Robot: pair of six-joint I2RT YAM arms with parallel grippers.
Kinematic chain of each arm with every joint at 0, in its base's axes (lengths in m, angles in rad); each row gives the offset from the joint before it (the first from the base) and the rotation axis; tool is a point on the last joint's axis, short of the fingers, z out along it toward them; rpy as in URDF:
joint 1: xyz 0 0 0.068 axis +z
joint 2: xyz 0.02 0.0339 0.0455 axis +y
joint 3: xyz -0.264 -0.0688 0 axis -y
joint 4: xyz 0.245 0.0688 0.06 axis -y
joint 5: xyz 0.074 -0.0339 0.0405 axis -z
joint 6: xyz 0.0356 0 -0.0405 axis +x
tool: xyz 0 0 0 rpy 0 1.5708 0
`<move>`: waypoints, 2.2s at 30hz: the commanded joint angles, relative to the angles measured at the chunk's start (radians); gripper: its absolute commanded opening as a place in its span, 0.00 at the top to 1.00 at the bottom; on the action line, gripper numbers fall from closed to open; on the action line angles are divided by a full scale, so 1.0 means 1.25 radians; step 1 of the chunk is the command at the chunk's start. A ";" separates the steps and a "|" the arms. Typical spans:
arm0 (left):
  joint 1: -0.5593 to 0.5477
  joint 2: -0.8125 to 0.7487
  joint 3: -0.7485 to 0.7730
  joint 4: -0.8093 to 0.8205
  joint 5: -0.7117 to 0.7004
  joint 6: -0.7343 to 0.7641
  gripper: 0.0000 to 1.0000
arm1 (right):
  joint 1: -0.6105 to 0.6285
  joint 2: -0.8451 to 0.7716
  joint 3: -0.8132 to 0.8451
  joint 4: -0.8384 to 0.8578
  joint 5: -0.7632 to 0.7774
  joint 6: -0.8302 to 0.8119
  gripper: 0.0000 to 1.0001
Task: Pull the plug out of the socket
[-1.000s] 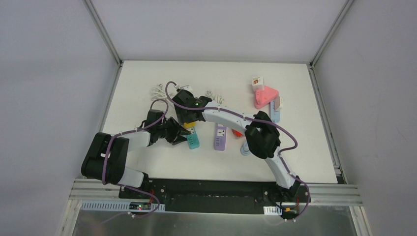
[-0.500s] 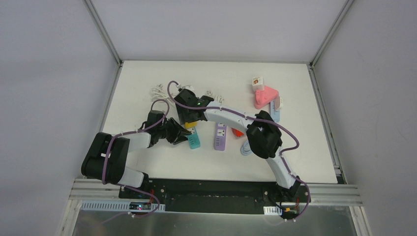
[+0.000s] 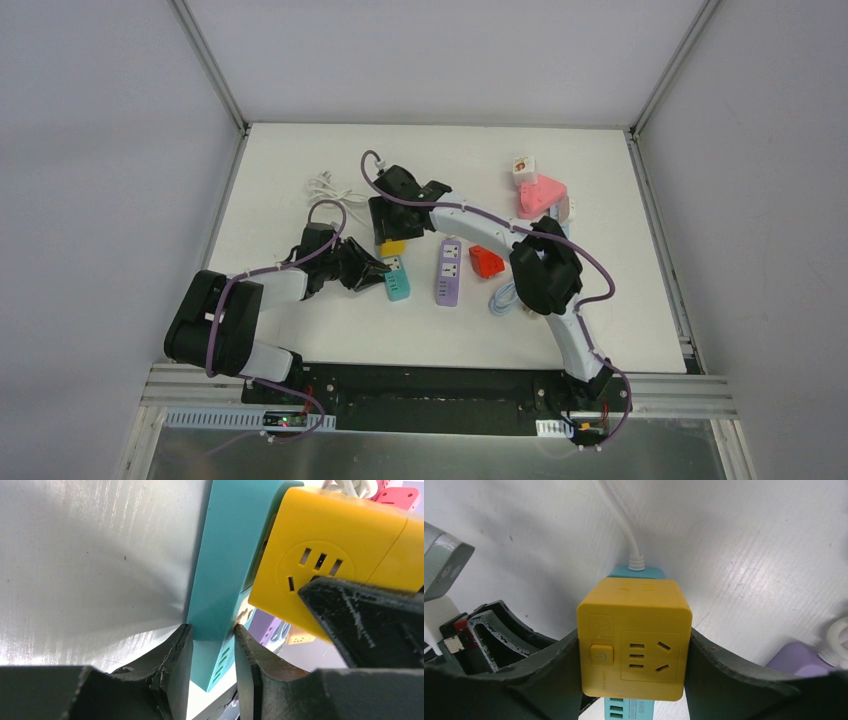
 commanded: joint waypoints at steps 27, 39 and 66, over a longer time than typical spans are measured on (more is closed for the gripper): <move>-0.044 0.088 -0.030 -0.200 -0.191 0.032 0.76 | 0.098 0.012 0.200 -0.141 0.223 -0.036 1.00; -0.046 0.086 -0.034 -0.200 -0.190 0.031 0.77 | 0.005 -0.116 0.040 0.019 -0.171 0.036 1.00; -0.047 0.066 -0.027 -0.186 -0.164 0.024 0.77 | 0.011 -0.160 0.001 0.004 0.067 0.018 1.00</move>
